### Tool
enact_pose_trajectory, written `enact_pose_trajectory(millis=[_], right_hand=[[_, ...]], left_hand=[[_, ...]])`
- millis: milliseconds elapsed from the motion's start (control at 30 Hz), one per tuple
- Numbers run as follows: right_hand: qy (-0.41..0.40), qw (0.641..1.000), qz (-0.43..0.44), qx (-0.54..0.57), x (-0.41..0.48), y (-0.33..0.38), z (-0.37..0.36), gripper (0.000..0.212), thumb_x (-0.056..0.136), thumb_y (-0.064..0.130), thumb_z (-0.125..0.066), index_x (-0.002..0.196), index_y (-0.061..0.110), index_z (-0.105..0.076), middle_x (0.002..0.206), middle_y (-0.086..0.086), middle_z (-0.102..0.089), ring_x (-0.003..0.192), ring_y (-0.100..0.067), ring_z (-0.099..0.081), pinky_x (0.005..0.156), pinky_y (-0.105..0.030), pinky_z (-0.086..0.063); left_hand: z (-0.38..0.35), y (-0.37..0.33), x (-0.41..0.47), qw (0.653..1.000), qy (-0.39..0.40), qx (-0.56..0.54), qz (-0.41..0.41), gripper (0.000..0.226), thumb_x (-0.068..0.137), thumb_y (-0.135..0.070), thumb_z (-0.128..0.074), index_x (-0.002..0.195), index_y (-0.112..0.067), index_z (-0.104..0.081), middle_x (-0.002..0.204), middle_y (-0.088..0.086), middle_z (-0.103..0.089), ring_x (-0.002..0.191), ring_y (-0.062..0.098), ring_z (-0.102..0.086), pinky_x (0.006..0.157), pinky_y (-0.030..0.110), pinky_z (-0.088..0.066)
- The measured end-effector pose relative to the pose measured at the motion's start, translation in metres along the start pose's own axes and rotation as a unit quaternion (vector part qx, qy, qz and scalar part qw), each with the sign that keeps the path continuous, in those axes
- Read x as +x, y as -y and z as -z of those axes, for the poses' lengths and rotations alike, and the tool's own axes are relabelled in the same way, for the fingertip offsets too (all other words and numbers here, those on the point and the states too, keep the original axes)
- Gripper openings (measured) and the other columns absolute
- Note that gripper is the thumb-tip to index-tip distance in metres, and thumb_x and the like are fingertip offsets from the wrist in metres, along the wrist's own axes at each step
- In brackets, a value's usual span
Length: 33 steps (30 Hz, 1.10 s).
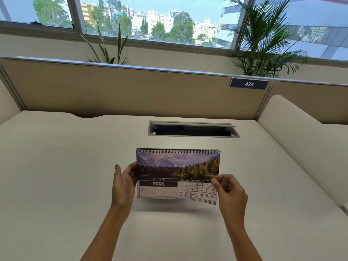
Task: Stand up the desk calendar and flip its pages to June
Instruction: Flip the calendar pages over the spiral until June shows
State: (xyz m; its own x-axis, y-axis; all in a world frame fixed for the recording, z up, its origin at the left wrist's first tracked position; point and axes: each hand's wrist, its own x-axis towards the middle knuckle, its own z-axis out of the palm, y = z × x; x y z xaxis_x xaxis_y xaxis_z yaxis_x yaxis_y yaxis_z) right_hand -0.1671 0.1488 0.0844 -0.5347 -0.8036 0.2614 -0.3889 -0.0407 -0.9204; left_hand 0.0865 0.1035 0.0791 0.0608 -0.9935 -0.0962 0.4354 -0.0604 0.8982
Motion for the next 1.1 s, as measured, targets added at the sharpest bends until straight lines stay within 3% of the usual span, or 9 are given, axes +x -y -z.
enact_pose_trajectory(millis=[233,300,333,467,567,667,767,967,1100], right_hand=[[-0.004,0.993,0.077,-0.09,0.001,-0.003,0.008,0.013,0.078,0.016,-0.074,0.085,0.017,-0.064,0.092,-0.004,-0.064,0.081,-0.019,-0.064,0.054,-0.01,-0.051],[0.035,0.998,0.041,-0.035,0.0,0.002,0.012,0.006,0.085,0.02,-0.067,0.083,0.015,-0.065,0.087,-0.003,-0.069,0.079,-0.02,-0.068,0.057,-0.015,-0.055],[0.065,0.997,-0.008,0.038,0.001,0.005,0.014,0.015,0.09,0.023,-0.059,0.084,0.012,-0.067,0.084,-0.004,-0.072,0.077,-0.021,-0.069,0.059,-0.02,-0.056],[0.172,0.881,-0.241,0.369,0.005,0.017,0.025,0.041,0.086,0.043,-0.048,0.079,0.01,-0.072,0.081,-0.011,-0.071,0.074,-0.023,-0.067,0.069,-0.039,-0.049],[0.218,0.835,-0.259,0.434,0.007,0.023,0.027,0.034,0.087,0.035,-0.049,0.09,0.009,-0.07,0.097,-0.018,-0.067,0.091,-0.03,-0.062,0.079,-0.042,-0.047],[0.17,0.874,-0.156,0.427,0.01,0.034,0.023,0.03,0.082,0.036,-0.062,0.098,0.013,-0.073,0.106,-0.012,-0.071,0.102,-0.03,-0.063,0.089,-0.044,-0.052],[0.182,0.868,-0.065,0.458,0.017,0.048,0.017,0.03,0.091,0.022,-0.045,0.113,0.014,-0.063,0.114,-0.005,-0.069,0.112,-0.026,-0.061,0.095,-0.037,-0.052],[0.149,0.961,0.101,0.212,0.026,0.07,0.007,0.038,0.093,0.026,-0.038,0.124,0.018,-0.058,0.129,0.003,-0.061,0.116,-0.01,-0.058,0.085,-0.021,-0.055],[0.15,0.97,0.187,0.032,0.03,0.06,-0.004,0.034,0.091,0.03,-0.047,0.123,0.025,-0.056,0.129,0.019,-0.053,0.123,-0.01,-0.051,0.092,-0.02,-0.05]], left_hand=[[0.001,0.001,0.0,1.0,-0.001,-0.004,0.002,0.06,0.096,-0.051,-0.011,0.116,-0.018,-0.057,0.114,0.006,-0.065,0.105,0.018,-0.06,0.086,0.03,-0.044],[0.002,0.003,0.002,1.0,-0.003,-0.004,0.004,0.062,0.096,-0.051,-0.011,0.121,-0.015,-0.054,0.115,0.005,-0.065,0.106,0.019,-0.059,0.087,0.031,-0.045],[0.002,0.003,0.002,1.0,0.0,-0.004,0.004,0.062,0.096,-0.052,-0.011,0.122,-0.015,-0.054,0.115,0.005,-0.065,0.105,0.019,-0.06,0.087,0.032,-0.045],[0.002,0.005,0.001,0.999,0.006,-0.028,0.029,0.063,0.094,-0.057,-0.016,0.113,-0.015,-0.059,0.104,0.008,-0.07,0.096,0.027,-0.065,0.077,0.037,-0.055],[0.004,0.003,0.0,0.998,0.015,-0.043,0.042,0.068,0.092,-0.06,-0.02,0.12,-0.011,-0.058,0.109,0.014,-0.069,0.097,0.036,-0.064,0.08,0.041,-0.054],[0.004,0.004,0.0,1.0,0.005,-0.022,0.014,0.063,0.095,-0.053,-0.017,0.104,-0.02,-0.069,0.092,0.004,-0.076,0.083,0.022,-0.07,0.075,0.033,-0.053],[0.004,0.004,0.0,1.0,-0.003,-0.004,-0.011,0.061,0.097,-0.05,-0.013,0.108,-0.023,-0.067,0.105,0.001,-0.073,0.103,0.017,-0.064,0.088,0.029,-0.047],[0.007,0.004,0.001,1.0,0.013,-0.012,-0.005,0.065,0.095,-0.055,-0.013,0.117,-0.015,-0.06,0.117,0.007,-0.067,0.108,0.019,-0.06,0.099,0.037,-0.04],[0.007,0.005,0.001,1.0,0.021,-0.007,-0.006,0.066,0.094,-0.055,-0.013,0.122,-0.014,-0.056,0.121,0.007,-0.064,0.112,0.02,-0.059,0.1,0.035,-0.04]])
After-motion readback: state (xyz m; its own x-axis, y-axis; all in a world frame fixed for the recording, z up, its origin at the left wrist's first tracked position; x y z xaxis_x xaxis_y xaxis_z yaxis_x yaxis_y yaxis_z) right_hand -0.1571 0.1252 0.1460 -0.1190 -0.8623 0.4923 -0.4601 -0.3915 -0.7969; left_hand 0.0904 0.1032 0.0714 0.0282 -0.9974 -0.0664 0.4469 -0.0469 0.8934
